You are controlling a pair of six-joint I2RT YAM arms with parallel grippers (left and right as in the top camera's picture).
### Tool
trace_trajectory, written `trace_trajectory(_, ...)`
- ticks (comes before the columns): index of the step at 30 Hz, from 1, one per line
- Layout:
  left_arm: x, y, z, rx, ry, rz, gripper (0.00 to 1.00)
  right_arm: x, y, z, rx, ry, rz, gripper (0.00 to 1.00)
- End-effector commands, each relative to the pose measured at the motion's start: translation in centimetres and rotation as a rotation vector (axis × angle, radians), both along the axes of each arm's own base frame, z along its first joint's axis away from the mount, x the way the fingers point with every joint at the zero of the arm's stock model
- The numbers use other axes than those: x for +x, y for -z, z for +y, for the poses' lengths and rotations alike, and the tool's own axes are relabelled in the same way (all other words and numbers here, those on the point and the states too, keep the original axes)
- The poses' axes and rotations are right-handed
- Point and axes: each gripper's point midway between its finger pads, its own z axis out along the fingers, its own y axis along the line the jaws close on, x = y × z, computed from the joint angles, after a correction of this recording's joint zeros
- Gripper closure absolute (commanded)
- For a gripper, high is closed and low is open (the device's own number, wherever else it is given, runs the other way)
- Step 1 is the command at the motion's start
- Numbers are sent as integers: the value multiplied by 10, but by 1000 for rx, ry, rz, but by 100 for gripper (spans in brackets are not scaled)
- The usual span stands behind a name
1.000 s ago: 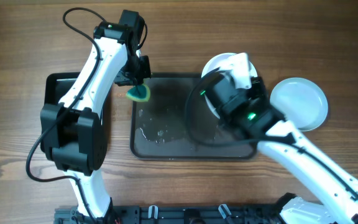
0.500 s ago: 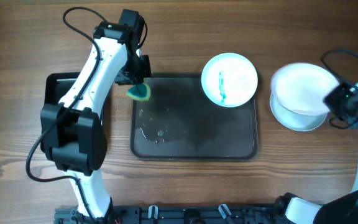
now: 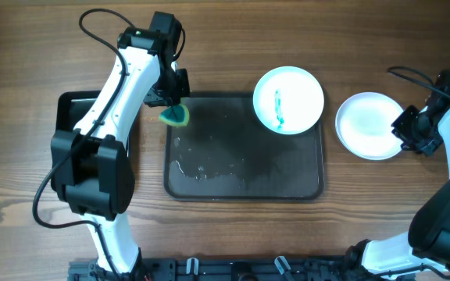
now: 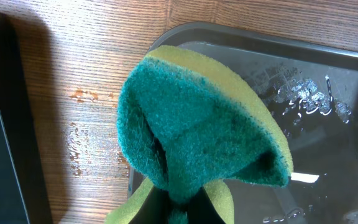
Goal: Clean dirty plates on tray and stack at the side
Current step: 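Stack the plate onto the plate at the right side, release, then grasp the last plate rim with right gripper and pull it center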
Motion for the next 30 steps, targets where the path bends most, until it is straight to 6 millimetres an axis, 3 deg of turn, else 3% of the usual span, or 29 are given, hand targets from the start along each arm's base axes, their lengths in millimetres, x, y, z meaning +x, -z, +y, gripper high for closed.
trace_trajectory(1,6,-17,3,1,12,-55,96,25,-31,16,59,-124,-94,66)
trace_trajectory(2,6,-17,3,1,12,-55,96,40,-44,31,118,-201,-161,66)
trace_trajectory(4,6,-17,3,0,12,-56,96,79,-73,84,276,-468,-377,67)
trace_trajectory(5,7,-18,3,0,12,-59,96,92,-77,98,271,-536,-425,67)
trace_trajectory(7,8,-18,2,-1,12,-62,96,115,-70,122,210,-664,-452,64)
trace_trajectory(8,8,-18,2,-1,12,-62,96,125,-58,139,175,-747,-437,63)
trace_trajectory(11,8,-18,3,-1,12,-63,96,137,-17,162,131,-828,-360,60)
trace_trajectory(16,8,-18,3,-1,12,-62,96,146,29,170,156,-843,-312,61)
trace_trajectory(21,8,-18,3,-1,12,-62,96,151,35,170,150,-843,-319,75)
trace_trajectory(25,8,-18,3,-1,12,-63,96,138,48,171,168,-841,-281,80)
trace_trajectory(30,8,-18,3,-1,12,-63,96,138,50,171,169,-839,-283,92)
